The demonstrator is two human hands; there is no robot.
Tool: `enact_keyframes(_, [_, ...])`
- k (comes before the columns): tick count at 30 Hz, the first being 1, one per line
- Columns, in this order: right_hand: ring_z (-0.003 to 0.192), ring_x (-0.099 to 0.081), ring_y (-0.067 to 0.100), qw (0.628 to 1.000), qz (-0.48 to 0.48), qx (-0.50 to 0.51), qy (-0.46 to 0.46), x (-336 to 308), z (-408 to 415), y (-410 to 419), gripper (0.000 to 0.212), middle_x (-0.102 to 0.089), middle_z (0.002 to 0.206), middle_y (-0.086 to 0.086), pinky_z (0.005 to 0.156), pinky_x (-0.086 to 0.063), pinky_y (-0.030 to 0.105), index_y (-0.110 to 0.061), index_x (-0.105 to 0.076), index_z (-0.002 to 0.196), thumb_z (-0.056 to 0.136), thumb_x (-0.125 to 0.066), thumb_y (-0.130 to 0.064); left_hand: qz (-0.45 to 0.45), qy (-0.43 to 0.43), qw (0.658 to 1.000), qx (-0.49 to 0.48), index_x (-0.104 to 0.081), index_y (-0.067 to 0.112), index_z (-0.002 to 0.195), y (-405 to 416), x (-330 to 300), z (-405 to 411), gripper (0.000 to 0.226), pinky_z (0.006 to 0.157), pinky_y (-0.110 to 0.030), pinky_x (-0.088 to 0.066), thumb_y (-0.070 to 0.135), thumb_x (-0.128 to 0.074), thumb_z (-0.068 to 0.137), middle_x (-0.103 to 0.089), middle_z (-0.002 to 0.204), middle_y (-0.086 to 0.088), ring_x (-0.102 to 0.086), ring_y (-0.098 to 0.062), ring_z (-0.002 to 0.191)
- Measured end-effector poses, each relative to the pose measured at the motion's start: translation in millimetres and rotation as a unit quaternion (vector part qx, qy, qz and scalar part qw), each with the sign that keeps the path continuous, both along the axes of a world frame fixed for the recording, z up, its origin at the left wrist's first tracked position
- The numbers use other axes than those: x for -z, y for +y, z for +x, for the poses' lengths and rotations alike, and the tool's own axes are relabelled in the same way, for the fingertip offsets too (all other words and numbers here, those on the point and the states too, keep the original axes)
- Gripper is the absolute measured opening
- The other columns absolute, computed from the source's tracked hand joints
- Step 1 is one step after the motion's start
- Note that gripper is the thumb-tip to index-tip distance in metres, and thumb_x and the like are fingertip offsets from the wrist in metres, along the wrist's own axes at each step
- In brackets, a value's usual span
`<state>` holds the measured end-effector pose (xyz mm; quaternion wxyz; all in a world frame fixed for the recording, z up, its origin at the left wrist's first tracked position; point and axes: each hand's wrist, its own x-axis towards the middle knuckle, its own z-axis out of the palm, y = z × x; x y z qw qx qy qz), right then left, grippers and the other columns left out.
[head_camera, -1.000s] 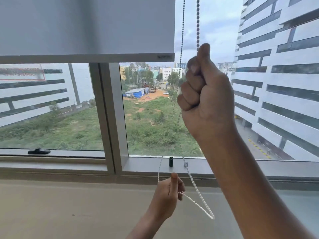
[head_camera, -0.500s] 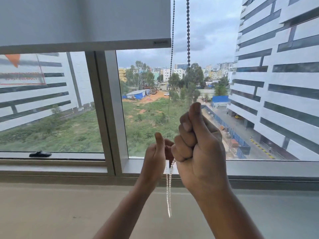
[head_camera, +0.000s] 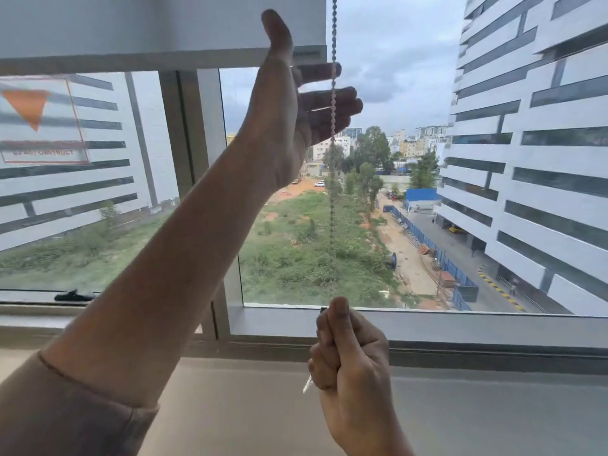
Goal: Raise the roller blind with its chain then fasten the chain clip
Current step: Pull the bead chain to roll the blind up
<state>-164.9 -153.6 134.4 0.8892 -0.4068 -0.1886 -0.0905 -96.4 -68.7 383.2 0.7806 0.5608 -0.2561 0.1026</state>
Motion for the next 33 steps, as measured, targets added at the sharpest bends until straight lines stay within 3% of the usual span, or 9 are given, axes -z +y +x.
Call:
enact_keyframes(4, [0.035, -0.016, 0.003, 0.999, -0.02, 0.023, 0.016, 31, 7, 2, 0.063, -0.024, 0.049, -0.01, 0.043, -0.013, 0.012, -0.012, -0.054, 0.064, 0.077, -0.086, -0.064, 0.021, 0.02, 0.999, 0.022, -0.063, 0.002, 0.136, -6, -22, -7, 0.082, 0.08, -0.038, -0.065, 0.067, -0.019, 0.112, -0.081, 0.114, -0.023, -0.083, -0.032, 0.097])
enact_keyframes(9, [0.036, -0.018, 0.001, 0.997, -0.051, 0.048, 0.031, 69, 17, 2, 0.064, -0.02, 0.051, -0.005, 0.044, -0.013, 0.011, -0.017, -0.05, 0.059, 0.076, -0.083, -0.069, 0.026, 0.005, 0.999, 0.026, -0.061, 0.002, 0.14, -4, -31, -5, 0.069, 0.07, -0.029, -0.057, 0.056, -0.025, 0.114, -0.082, 0.102, -0.015, -0.074, -0.022, 0.079])
enact_keyframes(12, [0.035, -0.022, 0.003, 0.994, -0.086, 0.057, 0.033, 90, 23, -1, 0.065, -0.023, 0.049, -0.004, 0.044, -0.015, 0.016, -0.015, -0.051, 0.059, 0.08, -0.08, -0.07, 0.018, 0.002, 0.999, 0.028, -0.065, 0.002, 0.124, -3, -31, 1, 0.063, 0.054, -0.023, -0.034, 0.053, -0.029, 0.114, -0.07, 0.079, -0.004, -0.043, -0.012, 0.054])
enact_keyframes(15, [0.035, -0.023, 0.003, 0.991, -0.116, 0.057, 0.04, 109, 28, -3, 0.064, -0.024, 0.048, -0.003, 0.044, -0.013, 0.019, -0.017, -0.051, 0.059, 0.082, -0.078, -0.071, 0.016, 0.038, 0.999, 0.026, -0.065, 0.015, 0.089, -11, -30, 0, 0.063, 0.051, -0.026, -0.013, 0.067, -0.035, 0.11, -0.033, 0.063, 0.007, -0.01, -0.014, 0.059])
enact_keyframes(17, [0.035, -0.023, 0.003, 0.989, -0.134, 0.055, 0.042, 118, 31, -5, 0.062, -0.024, 0.046, -0.004, 0.044, -0.012, 0.018, -0.019, -0.052, 0.059, 0.084, -0.076, -0.07, 0.011, 0.051, 0.999, 0.007, -0.044, 0.025, 0.059, -15, -24, -1, 0.067, 0.042, -0.024, -0.012, 0.074, -0.041, 0.105, -0.023, 0.058, 0.009, -0.009, -0.014, 0.052])
enact_keyframes(19, [0.034, -0.025, 0.004, 0.986, -0.152, 0.057, 0.045, 127, 34, -6, 0.062, -0.026, 0.045, -0.004, 0.043, -0.014, 0.017, -0.018, -0.053, 0.059, 0.086, -0.074, -0.069, -0.007, 0.049, 0.999, -0.013, -0.03, 0.028, 0.051, -17, -16, 0, 0.071, 0.038, -0.024, -0.013, 0.073, -0.045, 0.104, -0.021, 0.053, 0.009, -0.01, -0.014, 0.046])
enact_keyframes(27, [0.042, -0.028, 0.009, 0.975, -0.205, 0.043, 0.079, 157, 42, -23, 0.063, -0.034, 0.049, 0.003, 0.045, -0.018, 0.02, -0.018, -0.053, 0.06, 0.081, -0.077, -0.073, -0.04, -0.009, 0.997, -0.068, -0.033, 0.028, 0.052, -23, 33, 0, 0.067, 0.04, -0.021, -0.016, 0.053, -0.05, 0.112, -0.026, 0.042, 0.009, -0.016, -0.011, 0.032])
enact_keyframes(29, [0.043, -0.038, 0.014, 0.973, -0.213, 0.037, 0.081, 160, 45, -29, 0.063, -0.044, 0.05, 0.008, 0.044, -0.028, 0.023, -0.015, -0.062, 0.062, 0.078, -0.078, -0.074, -0.044, -0.022, 0.996, -0.07, -0.034, 0.029, 0.049, -23, 48, -2, 0.069, 0.041, -0.022, -0.017, 0.052, -0.051, 0.112, -0.028, 0.041, 0.01, -0.018, -0.011, 0.03])
enact_keyframes(33, [0.072, -0.06, 0.029, 0.972, -0.215, 0.049, 0.086, 139, 51, -40, 0.058, -0.069, 0.07, 0.019, 0.064, -0.038, 0.036, -0.003, -0.075, 0.096, 0.092, -0.062, -0.06, -0.056, -0.034, 0.997, -0.047, -0.035, 0.03, 0.051, -23, 79, -6, 0.066, 0.039, -0.019, -0.017, 0.051, -0.052, 0.111, -0.028, 0.042, 0.012, -0.02, -0.008, 0.03])
